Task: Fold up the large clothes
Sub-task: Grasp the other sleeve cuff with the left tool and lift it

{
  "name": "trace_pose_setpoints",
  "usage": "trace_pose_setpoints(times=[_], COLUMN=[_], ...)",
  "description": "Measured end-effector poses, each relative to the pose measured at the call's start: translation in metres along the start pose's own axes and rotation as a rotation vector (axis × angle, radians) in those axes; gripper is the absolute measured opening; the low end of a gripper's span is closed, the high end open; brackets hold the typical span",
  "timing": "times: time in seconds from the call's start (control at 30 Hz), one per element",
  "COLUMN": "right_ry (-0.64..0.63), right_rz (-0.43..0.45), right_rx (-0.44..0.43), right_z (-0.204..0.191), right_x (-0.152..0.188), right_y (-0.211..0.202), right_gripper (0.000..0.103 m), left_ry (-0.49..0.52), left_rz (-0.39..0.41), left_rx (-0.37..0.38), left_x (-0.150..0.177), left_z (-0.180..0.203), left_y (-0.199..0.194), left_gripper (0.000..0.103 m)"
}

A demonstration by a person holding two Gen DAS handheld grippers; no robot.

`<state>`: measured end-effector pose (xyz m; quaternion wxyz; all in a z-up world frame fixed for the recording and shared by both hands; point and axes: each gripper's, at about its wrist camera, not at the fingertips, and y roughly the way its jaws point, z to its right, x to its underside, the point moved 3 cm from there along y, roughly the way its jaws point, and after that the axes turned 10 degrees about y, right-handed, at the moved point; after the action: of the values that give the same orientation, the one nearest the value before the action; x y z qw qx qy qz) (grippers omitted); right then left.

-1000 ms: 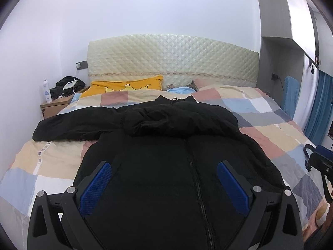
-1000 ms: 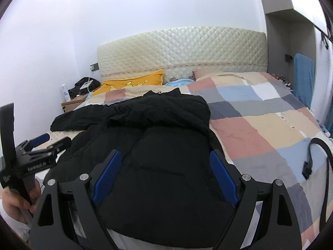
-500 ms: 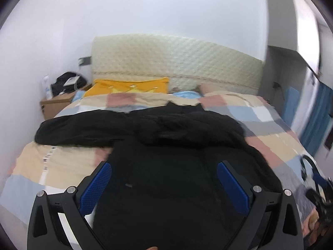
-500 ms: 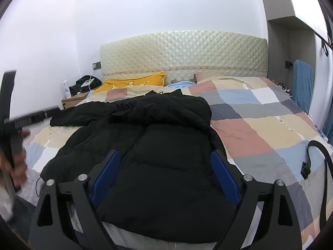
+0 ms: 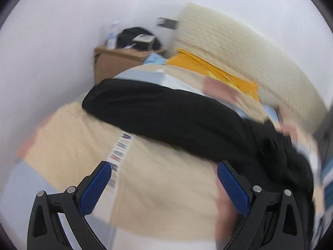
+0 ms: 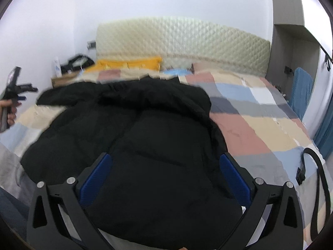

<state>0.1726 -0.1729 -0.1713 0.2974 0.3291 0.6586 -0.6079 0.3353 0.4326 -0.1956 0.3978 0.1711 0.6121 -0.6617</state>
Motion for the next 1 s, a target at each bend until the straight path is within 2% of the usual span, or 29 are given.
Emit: trace_pose_setpoints(times=[0.17,0.33,0.4,0.5,0.67,0.7,0.73,0.77,0.8,0.83,0.93,1.0], right_ry=[0.026,0.059,0.058,0.06,0.097,0.11,0.122,0.129,0.134,0.137,0.137,0.143], right_rz=[-0.042,-0.065,-0.072,-0.088,-0.133,-0.143,-0.149,-0.15,-0.148,-0.145,-0.142,-0.133], right_rx=[0.011,0.019,0.034,0.054,0.07,0.07,0.07,0.071,0.072,0.072,0.07,0.059], right_z=[-0.006,-0.014,-0.017,-0.018,-0.012,-0.011,-0.009,-0.008,-0.008,-0.007,-0.008,-0.008], right_x=[-0.003,-0.012,-0.013,-0.014,-0.012,-0.012,-0.012,-0.013,-0.014,-0.014,-0.015,-0.015], right_y=[0.022,0.041,0.047,0.057,0.072,0.074,0.075,0.076,0.076,0.075,0.073,0.068], right_gripper=[0.103,0.103,0.103,0.103,0.103,0.103,0.103,0.103,0.103,0.103,0.103,0.103], left_ry=[-0.249,-0.351,-0.348,-0.328,-0.331,-0.336,-0.352,-0.372,-0.407,-0.445,-0.438,-0.387], left_rz=[-0.002,0.005,0.013,0.067,0.084,0.089,0.112,0.131,0.151,0.166,0.192,0.207], left_rx=[0.1,0.162,0.144,0.079,0.019,0.011,0.003,0.003,0.019,0.04,0.022,-0.011], left_x=[-0.004,-0.016,-0.025,-0.043,-0.065,-0.068,-0.07,-0.07,-0.07,-0.068,-0.069,-0.075], left_z=[-0.07,-0.095,-0.099,-0.103,-0.112,-0.114,-0.116,-0.117,-0.12,-0.123,-0.119,-0.107], left_y=[0.072,0.128,0.147,0.161,0.181,0.182,0.18,0.179,0.178,0.176,0.163,0.149], left_gripper=[0.102,0.102,0.102,0.102,0.102,0.099,0.079,0.066,0.047,0.036,0.019,0.014])
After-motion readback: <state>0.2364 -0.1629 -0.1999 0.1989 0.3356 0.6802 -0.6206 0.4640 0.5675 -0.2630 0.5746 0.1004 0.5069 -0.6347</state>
